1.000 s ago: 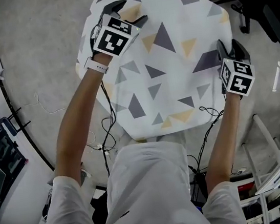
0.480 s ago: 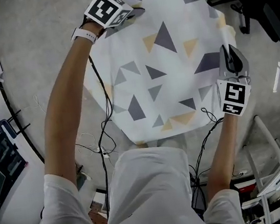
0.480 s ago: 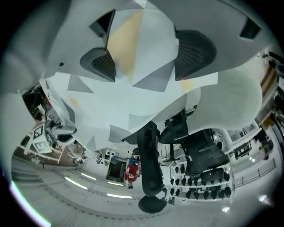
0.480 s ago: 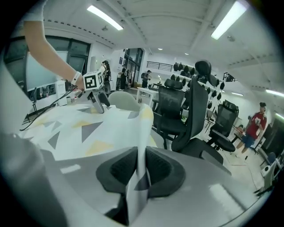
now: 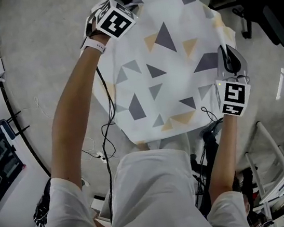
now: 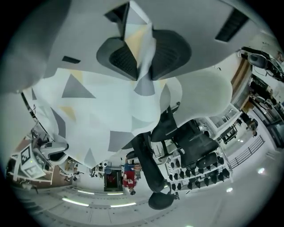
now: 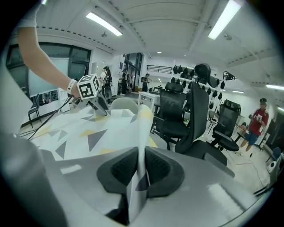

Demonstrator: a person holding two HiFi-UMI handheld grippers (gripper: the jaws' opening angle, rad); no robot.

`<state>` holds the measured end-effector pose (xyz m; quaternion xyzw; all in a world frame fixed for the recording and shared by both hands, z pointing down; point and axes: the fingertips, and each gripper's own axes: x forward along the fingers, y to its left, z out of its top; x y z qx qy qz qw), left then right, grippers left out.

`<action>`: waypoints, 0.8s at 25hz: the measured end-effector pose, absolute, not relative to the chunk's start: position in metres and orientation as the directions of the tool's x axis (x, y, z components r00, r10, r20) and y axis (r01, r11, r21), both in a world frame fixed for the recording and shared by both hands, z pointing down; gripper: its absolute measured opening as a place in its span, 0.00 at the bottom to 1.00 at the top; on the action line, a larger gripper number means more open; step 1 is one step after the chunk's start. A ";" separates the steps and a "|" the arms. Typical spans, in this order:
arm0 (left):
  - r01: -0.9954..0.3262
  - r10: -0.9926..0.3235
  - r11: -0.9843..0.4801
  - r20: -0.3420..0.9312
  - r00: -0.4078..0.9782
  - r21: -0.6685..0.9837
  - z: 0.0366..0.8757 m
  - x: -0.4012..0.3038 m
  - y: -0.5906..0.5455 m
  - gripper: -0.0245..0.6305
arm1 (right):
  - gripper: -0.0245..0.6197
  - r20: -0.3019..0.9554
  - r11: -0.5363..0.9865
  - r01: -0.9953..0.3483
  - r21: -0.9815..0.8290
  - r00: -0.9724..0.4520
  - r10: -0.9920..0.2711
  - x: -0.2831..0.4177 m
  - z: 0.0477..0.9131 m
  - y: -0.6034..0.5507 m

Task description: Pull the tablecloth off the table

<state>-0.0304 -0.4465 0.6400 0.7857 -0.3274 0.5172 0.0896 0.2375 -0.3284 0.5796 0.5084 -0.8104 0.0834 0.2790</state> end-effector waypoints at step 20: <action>-0.795 -0.678 -0.597 0.597 0.428 -0.109 0.416 -0.059 -0.286 0.09 | 0.10 0.355 0.374 -0.927 0.016 -0.345 -0.869 0.232 0.417 -0.244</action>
